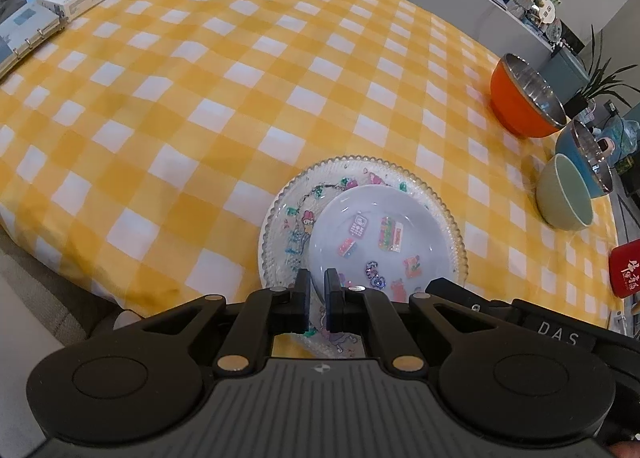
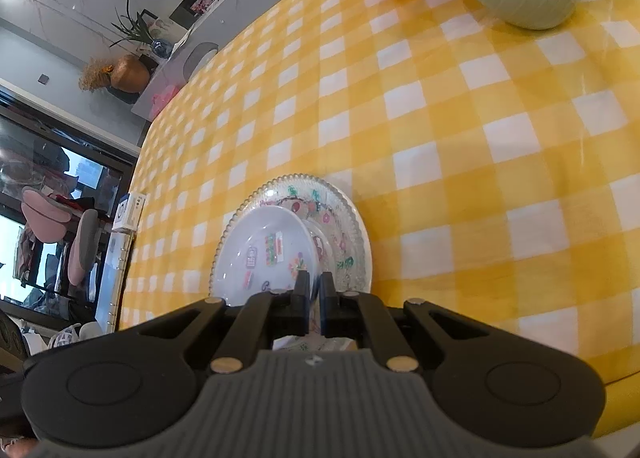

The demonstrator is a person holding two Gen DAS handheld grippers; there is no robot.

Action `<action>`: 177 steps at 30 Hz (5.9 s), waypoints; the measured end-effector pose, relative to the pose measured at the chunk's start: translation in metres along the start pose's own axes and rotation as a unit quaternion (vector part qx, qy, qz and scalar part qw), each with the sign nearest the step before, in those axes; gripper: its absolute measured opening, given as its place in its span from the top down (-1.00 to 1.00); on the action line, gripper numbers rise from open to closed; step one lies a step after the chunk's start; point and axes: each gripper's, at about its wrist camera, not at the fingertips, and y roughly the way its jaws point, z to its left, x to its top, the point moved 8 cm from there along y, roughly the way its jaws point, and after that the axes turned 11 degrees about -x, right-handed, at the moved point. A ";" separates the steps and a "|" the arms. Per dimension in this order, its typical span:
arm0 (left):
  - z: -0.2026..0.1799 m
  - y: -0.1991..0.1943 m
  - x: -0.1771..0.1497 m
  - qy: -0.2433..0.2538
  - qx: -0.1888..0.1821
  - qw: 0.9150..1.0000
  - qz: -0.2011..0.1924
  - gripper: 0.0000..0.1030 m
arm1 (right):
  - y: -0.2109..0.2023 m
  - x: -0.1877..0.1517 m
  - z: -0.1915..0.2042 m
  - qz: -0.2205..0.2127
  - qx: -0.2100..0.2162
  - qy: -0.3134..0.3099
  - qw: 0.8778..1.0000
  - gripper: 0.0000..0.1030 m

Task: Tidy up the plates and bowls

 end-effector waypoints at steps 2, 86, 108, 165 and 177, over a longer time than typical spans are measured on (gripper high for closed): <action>0.000 0.001 0.000 0.001 -0.001 1.000 -0.001 0.88 | 0.001 0.000 0.000 -0.001 -0.003 -0.003 1.000 0.96; -0.182 0.154 0.179 0.207 -0.100 0.970 -0.084 0.27 | 0.008 0.268 -0.081 -0.234 -0.179 0.031 0.955 0.55; -0.170 0.116 0.179 0.184 -0.066 0.976 -0.094 0.82 | 0.001 0.255 -0.070 -0.211 -0.144 0.046 0.966 0.83; -0.125 0.047 -0.008 0.072 -0.094 0.993 0.006 0.74 | -0.089 0.066 -0.114 -0.097 -0.108 0.121 0.982 0.80; -0.126 0.049 -0.005 0.067 -0.108 0.992 0.003 0.63 | -0.088 0.068 -0.115 -0.098 -0.105 0.132 0.981 0.77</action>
